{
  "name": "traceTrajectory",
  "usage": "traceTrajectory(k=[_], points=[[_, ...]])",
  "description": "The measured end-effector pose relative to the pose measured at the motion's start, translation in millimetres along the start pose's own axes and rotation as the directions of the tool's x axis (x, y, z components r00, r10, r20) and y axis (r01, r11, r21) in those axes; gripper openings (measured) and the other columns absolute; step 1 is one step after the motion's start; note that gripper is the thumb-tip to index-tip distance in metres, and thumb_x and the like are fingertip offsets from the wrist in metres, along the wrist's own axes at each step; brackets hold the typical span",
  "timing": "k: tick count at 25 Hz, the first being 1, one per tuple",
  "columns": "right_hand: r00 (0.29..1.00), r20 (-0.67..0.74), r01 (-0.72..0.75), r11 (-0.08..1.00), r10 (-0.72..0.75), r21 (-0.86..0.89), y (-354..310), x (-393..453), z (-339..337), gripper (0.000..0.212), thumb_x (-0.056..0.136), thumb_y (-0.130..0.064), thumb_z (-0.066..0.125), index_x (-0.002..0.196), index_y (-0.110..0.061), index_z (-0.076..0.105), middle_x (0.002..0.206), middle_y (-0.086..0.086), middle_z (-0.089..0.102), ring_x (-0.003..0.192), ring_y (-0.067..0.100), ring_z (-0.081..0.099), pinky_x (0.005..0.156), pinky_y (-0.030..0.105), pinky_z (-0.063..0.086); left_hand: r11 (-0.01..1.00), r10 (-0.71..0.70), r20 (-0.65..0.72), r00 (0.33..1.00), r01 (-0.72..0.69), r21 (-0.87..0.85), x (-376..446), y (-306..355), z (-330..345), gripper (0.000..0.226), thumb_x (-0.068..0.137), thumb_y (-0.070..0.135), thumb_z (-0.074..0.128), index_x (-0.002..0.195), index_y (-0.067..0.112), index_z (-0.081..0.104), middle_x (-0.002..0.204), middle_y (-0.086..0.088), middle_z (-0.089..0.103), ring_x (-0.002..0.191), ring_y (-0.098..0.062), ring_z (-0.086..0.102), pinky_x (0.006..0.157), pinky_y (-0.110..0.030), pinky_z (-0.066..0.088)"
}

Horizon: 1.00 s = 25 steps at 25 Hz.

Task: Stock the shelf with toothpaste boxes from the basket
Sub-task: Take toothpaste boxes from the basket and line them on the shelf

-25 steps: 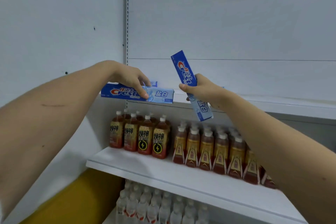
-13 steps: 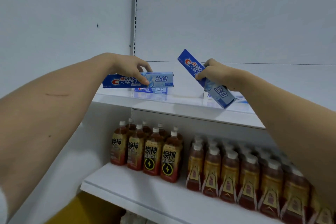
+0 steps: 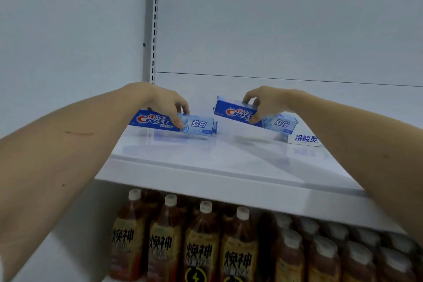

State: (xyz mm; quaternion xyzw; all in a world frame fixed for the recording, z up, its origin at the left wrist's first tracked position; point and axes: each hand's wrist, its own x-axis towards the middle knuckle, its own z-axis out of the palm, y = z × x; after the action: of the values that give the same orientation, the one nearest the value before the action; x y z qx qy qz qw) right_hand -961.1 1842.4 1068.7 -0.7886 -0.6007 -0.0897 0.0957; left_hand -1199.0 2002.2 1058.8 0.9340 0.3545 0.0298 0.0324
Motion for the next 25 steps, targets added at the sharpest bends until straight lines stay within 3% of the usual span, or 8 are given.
traceTrajectory(k=[6, 10, 12, 16, 19, 25], points=[[0.99, 0.143, 0.024, 0.965, 0.014, -0.261, 7.3, 52.9, 23.2, 0.054, 0.077, -0.028, 0.08, 0.125, -0.026, 0.055, 0.111, 0.0, 0.066, 0.096, 0.023, 0.064, 0.087, 0.039, 0.053, 0.996, 0.014, 0.09, 0.996, -0.023, 0.09, 55.8, -16.5, 3.4, 0.042, 0.083, 0.036, 0.076, 0.117, 0.031, 0.053, 0.11, 0.006, 0.062, 0.091, -0.019, 0.067, 0.087, -0.049, 0.058], [0.976, 0.211, 0.013, 0.95, 0.056, -0.313, 17.1, 61.0, 39.9, 0.058, 0.081, -0.021, 0.076, 0.134, -0.025, 0.052, 0.117, 0.001, 0.062, 0.102, 0.023, 0.06, 0.083, 0.035, 0.052, 0.995, 0.021, 0.132, 0.991, -0.034, 0.098, 67.1, -10.2, 4.0, 0.044, 0.084, 0.033, 0.075, 0.118, 0.031, 0.048, 0.118, 0.004, 0.06, 0.096, -0.018, 0.062, 0.093, -0.05, 0.054], [0.973, 0.223, 0.013, 0.946, 0.063, -0.324, 17.9, 59.2, 43.8, 0.061, 0.082, -0.016, 0.074, 0.138, -0.026, 0.049, 0.12, 0.001, 0.06, 0.105, 0.024, 0.059, 0.089, 0.038, 0.052, 0.997, 0.024, 0.123, 0.992, -0.032, 0.065, 66.2, -10.4, 1.0, 0.048, 0.081, 0.037, 0.078, 0.119, 0.034, 0.048, 0.123, 0.003, 0.06, 0.099, -0.018, 0.06, 0.098, -0.052, 0.05], [0.984, 0.165, -0.022, 0.966, 0.066, -0.259, 13.0, 40.6, 28.0, 0.063, 0.085, -0.024, 0.073, 0.141, -0.026, 0.044, 0.129, 0.004, 0.05, 0.109, 0.024, 0.054, 0.094, 0.036, 0.046, 0.996, 0.015, 0.092, 0.996, -0.022, 0.083, 51.4, -8.4, -0.4, 0.054, 0.079, 0.047, 0.076, 0.122, 0.036, 0.046, 0.133, 0.003, 0.057, 0.118, -0.024, 0.053, 0.107, -0.053, 0.042], [0.992, 0.102, -0.052, 0.977, 0.075, -0.206, 10.2, 11.4, 15.4, 0.054, 0.09, -0.031, 0.067, 0.139, -0.025, 0.047, 0.131, 0.003, 0.052, 0.115, 0.024, 0.053, 0.101, 0.038, 0.042, 0.994, 0.0, 0.034, 0.999, -0.004, 0.11, 27.0, 6.2, -0.8, 0.056, 0.086, 0.051, 0.067, 0.134, 0.03, 0.045, 0.137, 0.002, 0.053, 0.116, -0.021, 0.05, 0.11, -0.048, 0.038], [0.992, -0.036, -0.119, 0.992, 0.12, 0.037, 9.0, -61.9, 14.0, 0.046, 0.091, -0.034, 0.062, 0.135, -0.027, 0.051, 0.134, 0.001, 0.053, 0.107, 0.021, 0.056, 0.1, 0.036, 0.043, 0.999, -0.021, -0.123, 0.992, 0.024, 0.024, -39.4, 65.2, 6.5, 0.052, 0.092, 0.053, 0.056, 0.137, 0.027, 0.048, 0.146, -0.003, 0.047, 0.131, -0.025, 0.046, 0.113, -0.044, 0.032]])
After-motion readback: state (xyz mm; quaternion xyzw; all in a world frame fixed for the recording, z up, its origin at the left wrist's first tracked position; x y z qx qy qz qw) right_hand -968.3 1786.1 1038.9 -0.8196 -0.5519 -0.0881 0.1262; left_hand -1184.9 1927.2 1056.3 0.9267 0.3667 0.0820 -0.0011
